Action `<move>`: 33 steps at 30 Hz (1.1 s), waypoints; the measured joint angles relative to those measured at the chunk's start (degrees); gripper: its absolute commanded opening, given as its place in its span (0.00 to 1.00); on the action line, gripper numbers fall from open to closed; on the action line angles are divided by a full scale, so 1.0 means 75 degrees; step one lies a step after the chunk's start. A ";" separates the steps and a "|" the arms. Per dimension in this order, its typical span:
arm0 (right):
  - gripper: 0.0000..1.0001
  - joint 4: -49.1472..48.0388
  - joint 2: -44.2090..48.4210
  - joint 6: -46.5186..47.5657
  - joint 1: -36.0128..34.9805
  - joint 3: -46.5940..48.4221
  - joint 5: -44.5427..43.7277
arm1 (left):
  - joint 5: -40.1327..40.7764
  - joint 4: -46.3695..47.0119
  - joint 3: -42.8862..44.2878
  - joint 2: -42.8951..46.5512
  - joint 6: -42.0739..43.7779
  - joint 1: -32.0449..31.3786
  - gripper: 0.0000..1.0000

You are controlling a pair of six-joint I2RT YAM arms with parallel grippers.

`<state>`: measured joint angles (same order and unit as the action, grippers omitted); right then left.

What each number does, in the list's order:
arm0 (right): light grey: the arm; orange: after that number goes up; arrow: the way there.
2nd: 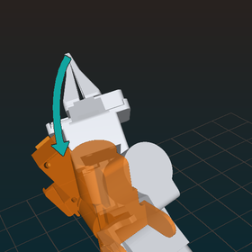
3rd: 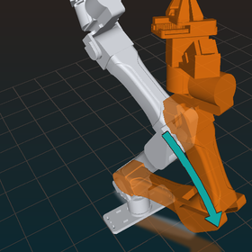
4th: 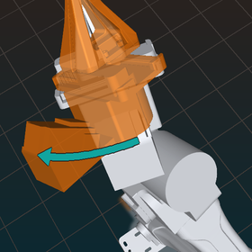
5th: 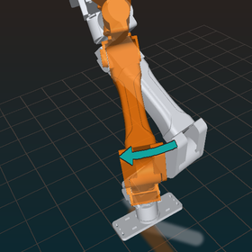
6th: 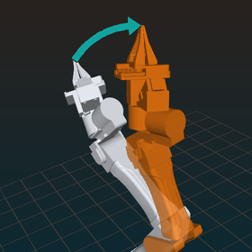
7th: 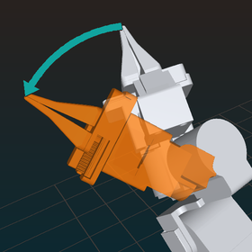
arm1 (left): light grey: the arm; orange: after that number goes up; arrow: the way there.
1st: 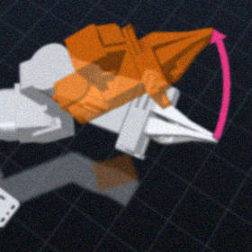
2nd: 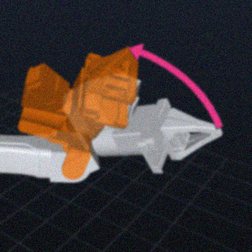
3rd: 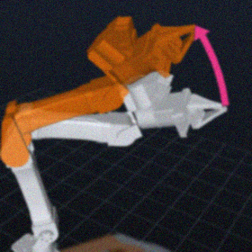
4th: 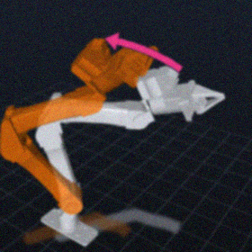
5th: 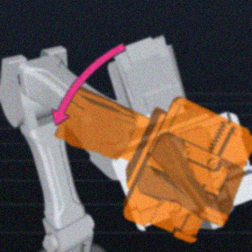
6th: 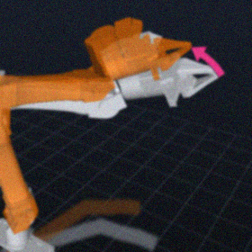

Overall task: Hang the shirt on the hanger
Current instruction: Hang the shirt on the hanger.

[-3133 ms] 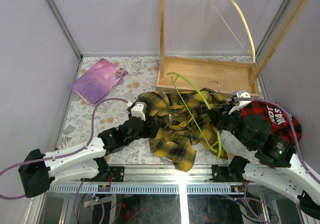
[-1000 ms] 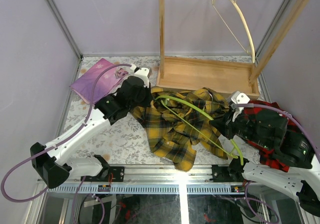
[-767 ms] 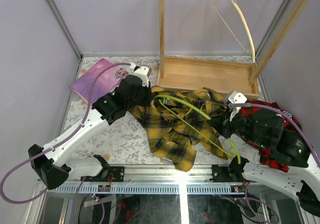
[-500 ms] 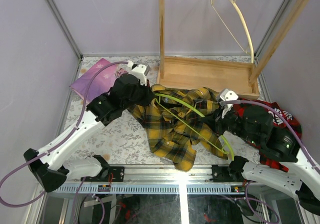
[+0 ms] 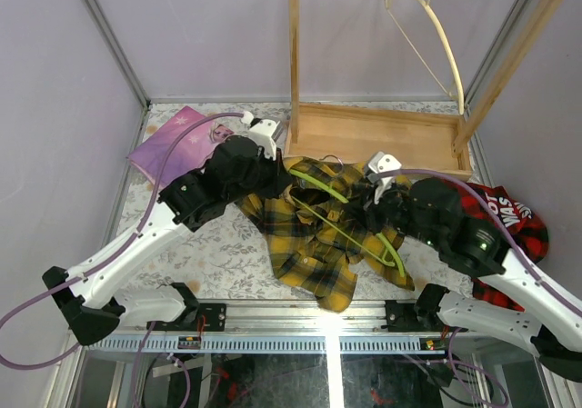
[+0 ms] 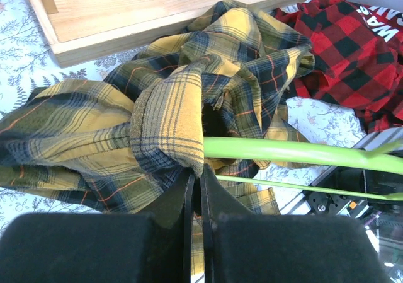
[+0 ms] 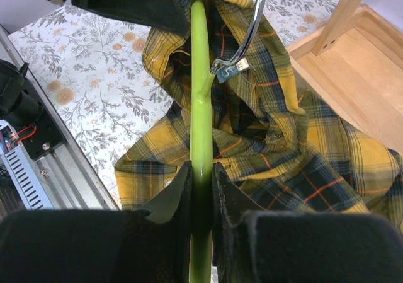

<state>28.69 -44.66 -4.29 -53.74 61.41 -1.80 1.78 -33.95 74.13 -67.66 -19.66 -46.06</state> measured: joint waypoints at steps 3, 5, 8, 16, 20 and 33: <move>0.00 -0.0350 -0.0236 0.0061 0.0000 -0.0119 0.0050 | -0.0017 -0.0023 0.0131 -0.0061 0.0003 -0.0131 0.00; 0.00 -0.0554 -0.0254 0.0096 0.0000 -0.0256 0.0076 | -0.0047 -0.0035 0.0172 -0.0090 0.0006 -0.0204 0.00; 0.00 -0.0734 -0.0219 0.0184 0.0012 -0.0396 0.0192 | -0.0140 -0.0055 0.0187 -0.0114 0.0041 -0.0262 0.00; 0.00 -0.0985 -0.0644 0.0638 0.0067 -0.0414 0.0691 | -0.0551 -0.0452 0.0312 -0.0114 0.0274 -0.0425 0.00; 0.00 -0.1160 -0.0970 0.0886 0.0070 -0.0411 0.0930 | -0.0545 -0.0895 0.0458 -0.0117 0.0525 -0.0493 0.00; 0.00 -0.1259 -0.1265 0.1582 0.0073 0.0443 0.1195 | 0.0475 -0.2643 0.2696 -0.0641 0.1084 -0.0592 0.00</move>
<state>19.25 -54.15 7.57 -53.19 64.73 7.16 5.34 -53.78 94.35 -72.47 -11.53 -50.50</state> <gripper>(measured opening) 0.155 0.011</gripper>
